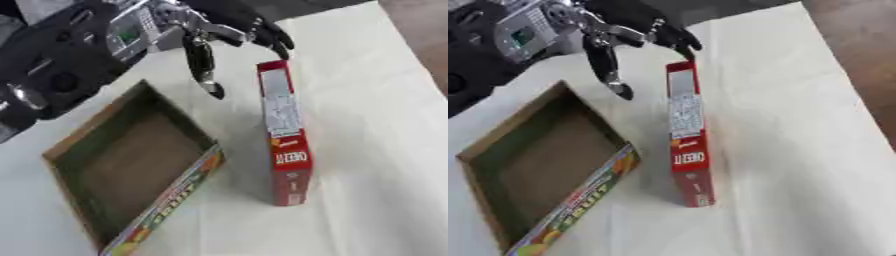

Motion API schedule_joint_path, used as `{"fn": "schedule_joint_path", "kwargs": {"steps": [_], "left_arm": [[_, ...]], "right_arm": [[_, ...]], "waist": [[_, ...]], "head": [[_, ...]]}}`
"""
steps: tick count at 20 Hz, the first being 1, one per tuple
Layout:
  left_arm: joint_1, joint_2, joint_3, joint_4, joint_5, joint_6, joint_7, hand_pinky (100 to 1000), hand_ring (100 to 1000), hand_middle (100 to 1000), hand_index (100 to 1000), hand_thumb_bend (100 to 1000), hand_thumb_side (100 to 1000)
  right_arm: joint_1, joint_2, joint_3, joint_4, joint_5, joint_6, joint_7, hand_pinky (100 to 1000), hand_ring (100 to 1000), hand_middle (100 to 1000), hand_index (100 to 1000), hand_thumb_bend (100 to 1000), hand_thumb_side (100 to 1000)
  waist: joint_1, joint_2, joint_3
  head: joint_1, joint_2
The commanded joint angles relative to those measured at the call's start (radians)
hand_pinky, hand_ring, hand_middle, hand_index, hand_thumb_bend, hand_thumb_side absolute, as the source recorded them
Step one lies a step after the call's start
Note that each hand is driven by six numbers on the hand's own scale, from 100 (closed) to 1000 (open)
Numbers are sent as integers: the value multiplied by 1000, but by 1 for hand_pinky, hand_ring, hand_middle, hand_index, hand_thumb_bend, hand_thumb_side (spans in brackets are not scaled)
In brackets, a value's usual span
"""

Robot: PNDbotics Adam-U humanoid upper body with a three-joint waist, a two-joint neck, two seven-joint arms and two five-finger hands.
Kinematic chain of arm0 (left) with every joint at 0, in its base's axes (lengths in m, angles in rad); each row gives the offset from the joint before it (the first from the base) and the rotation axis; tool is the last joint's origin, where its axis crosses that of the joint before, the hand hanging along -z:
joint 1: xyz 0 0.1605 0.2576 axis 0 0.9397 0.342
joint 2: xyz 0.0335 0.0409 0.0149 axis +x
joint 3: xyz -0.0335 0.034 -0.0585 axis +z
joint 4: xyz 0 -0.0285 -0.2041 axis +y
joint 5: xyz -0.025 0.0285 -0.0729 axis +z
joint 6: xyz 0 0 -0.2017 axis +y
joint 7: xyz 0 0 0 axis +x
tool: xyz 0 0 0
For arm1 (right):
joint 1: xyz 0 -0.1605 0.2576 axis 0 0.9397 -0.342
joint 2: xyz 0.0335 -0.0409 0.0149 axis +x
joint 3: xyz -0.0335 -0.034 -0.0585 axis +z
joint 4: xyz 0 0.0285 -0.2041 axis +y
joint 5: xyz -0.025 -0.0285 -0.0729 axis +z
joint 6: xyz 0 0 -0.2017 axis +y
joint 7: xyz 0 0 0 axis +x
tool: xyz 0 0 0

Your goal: Pick up objects on the table and place them in the box.

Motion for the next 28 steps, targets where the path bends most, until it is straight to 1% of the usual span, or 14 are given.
{"fn": "schedule_joint_path", "kwargs": {"steps": [1,3,8,12,14,16,17,22,23,24,25,26,28], "left_arm": [[-42,-5,-3,-30,48,-358,-356,964,945,979,965,543,100],[-54,-16,-7,-45,68,-358,-356,964,946,978,966,551,100],[-79,-47,-21,-59,89,-358,-356,970,947,981,963,533,100],[-79,-64,-42,-32,86,-357,-356,984,953,991,965,507,100],[-77,-73,-51,-16,80,-358,-356,992,958,1000,969,510,100],[-77,-84,-63,6,70,-358,-356,1000,964,1000,972,510,100],[-77,-89,-71,19,63,-358,-356,1000,970,1000,977,511,111],[-66,-103,-122,99,-1,-358,-356,1000,983,1000,987,525,230],[-60,-102,-133,116,-14,-358,-356,1000,983,1000,986,527,246],[-55,-101,-140,129,-24,-358,-356,1000,983,1000,986,526,242],[-48,-97,-149,141,-34,-358,-356,1000,979,995,983,533,277],[-42,-93,-158,153,-42,-358,-356,1000,981,996,984,533,270],[-30,-84,-170,168,-48,-358,-356,1000,976,993,979,525,295]], "right_arm": [[-16,-21,2,-9,4,-4,0,522,745,794,824,100,653],[-18,-21,4,-9,4,-4,1,522,745,794,824,100,653],[-24,-22,8,-11,1,-3,5,523,745,794,824,100,653],[-32,-29,11,-13,-1,-3,9,523,745,794,823,100,653],[-39,-34,14,-13,-1,-2,11,523,744,794,822,100,653],[-45,-36,15,-14,-3,-2,12,523,744,793,821,100,654],[-46,-35,15,-15,-4,-1,12,523,744,793,821,100,655],[-49,-33,14,-17,-4,3,10,523,743,792,820,100,656],[-49,-33,13,-18,-4,4,9,523,743,792,820,100,656],[-48,-33,13,-18,-4,5,8,523,743,792,820,100,657],[-47,-34,11,-18,-2,6,7,523,743,792,821,100,657],[-46,-35,10,-19,-1,6,5,523,743,792,820,100,657],[-43,-37,8,-18,1,8,2,523,743,793,821,100,656]], "waist": [[-4,-20,-1],[-1,-21,-3],[9,-22,-16],[25,-20,-29],[34,-18,-35],[39,-18,-37],[40,-18,-38],[40,-20,-32],[40,-21,-29],[40,-21,-27],[40,-22,-24],[40,-22,-21],[40,-23,-14]], "head": [[-11,0],[-10,0],[-13,0],[-17,0],[-20,0],[-21,0],[-24,0],[-35,0],[-39,0],[-41,0],[-43,0],[-44,0],[-46,0]]}}
